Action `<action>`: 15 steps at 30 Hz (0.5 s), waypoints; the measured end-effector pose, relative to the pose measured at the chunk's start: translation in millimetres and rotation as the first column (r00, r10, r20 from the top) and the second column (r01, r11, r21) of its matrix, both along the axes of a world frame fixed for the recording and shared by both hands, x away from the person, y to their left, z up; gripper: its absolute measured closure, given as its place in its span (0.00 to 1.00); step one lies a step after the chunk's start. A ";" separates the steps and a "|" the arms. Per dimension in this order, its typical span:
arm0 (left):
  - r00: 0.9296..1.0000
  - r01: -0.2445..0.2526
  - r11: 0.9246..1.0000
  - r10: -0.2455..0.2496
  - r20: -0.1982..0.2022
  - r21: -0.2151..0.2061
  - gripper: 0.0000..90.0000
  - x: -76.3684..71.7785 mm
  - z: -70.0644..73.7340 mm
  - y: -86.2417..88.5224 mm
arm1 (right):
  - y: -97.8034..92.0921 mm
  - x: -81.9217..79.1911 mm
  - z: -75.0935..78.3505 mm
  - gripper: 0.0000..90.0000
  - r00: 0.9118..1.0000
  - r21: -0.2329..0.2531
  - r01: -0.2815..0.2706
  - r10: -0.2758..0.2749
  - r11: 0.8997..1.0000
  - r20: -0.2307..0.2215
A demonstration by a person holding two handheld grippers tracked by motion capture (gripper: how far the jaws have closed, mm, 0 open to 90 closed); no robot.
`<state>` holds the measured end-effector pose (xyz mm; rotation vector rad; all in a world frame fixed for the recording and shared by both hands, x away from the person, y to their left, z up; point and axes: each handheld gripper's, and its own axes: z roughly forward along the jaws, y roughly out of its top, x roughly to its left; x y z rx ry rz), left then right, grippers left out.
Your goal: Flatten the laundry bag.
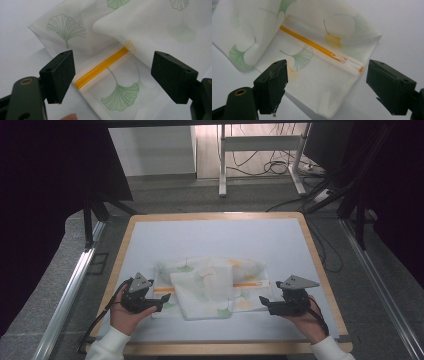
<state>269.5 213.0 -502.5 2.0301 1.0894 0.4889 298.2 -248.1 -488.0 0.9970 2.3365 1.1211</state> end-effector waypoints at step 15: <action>1.000 0.014 1.000 -0.014 -0.014 0.001 0.24 -0.8 -4.8 -1.2 | 0.9 -7.5 2.8 0.23 1.000 0.001 -0.026 0.026 1.000 -0.009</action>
